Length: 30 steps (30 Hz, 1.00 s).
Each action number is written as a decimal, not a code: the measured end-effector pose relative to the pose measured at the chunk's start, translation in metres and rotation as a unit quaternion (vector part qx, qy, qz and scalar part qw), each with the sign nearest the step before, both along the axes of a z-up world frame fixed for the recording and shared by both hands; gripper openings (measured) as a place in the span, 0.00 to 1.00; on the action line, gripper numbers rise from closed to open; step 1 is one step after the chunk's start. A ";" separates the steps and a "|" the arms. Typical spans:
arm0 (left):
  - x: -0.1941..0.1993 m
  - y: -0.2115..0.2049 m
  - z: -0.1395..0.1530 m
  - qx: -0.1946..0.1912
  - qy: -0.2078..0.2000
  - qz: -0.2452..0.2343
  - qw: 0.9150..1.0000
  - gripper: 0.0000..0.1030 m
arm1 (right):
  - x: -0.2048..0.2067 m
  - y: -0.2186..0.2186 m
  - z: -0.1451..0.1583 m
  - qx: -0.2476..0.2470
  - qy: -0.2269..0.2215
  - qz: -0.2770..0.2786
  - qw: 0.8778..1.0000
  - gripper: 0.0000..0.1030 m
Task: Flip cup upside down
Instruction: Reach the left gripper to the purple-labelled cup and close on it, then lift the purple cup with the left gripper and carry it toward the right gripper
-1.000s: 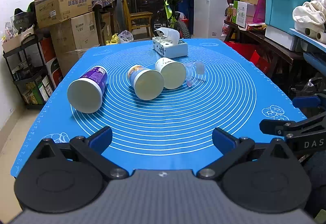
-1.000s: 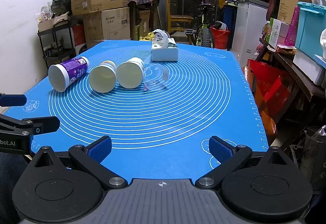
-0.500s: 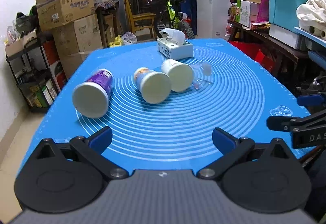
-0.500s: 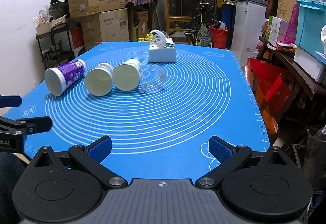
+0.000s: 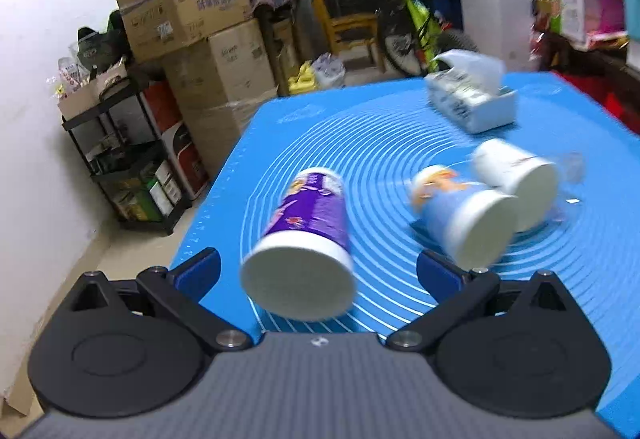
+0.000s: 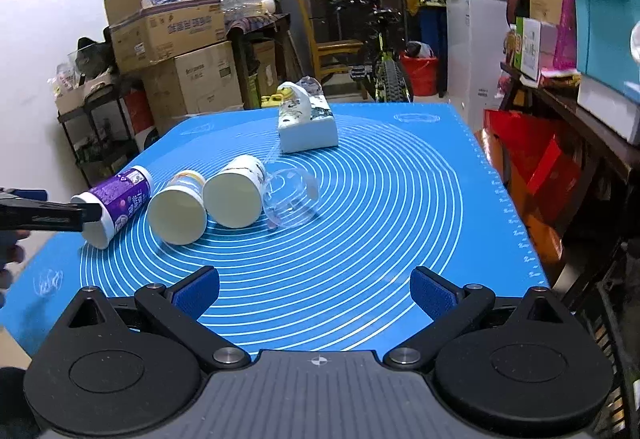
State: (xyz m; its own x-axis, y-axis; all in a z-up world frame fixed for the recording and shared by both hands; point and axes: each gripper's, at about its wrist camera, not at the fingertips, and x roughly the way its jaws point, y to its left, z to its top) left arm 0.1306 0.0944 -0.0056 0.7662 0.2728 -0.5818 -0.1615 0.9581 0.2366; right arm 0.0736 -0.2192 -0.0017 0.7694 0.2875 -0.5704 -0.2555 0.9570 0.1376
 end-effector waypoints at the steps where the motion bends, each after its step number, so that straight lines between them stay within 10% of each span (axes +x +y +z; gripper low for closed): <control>1: 0.005 0.005 -0.003 0.000 0.006 0.002 1.000 1.00 | 0.002 0.000 -0.002 0.001 0.002 -0.001 1.000 0.98; 6: 0.030 0.021 -0.018 -0.021 0.041 0.015 0.999 0.97 | 0.008 0.003 -0.009 -0.007 0.011 -0.004 1.000 0.98; 10: 0.036 0.024 -0.024 -0.015 0.054 0.016 0.998 0.77 | 0.011 0.001 -0.012 -0.007 0.012 -0.010 1.000 0.98; 30: -0.058 -0.048 0.039 -0.110 -0.005 -0.071 0.991 0.75 | -0.003 -0.005 -0.009 -0.007 0.005 -0.010 1.000 0.98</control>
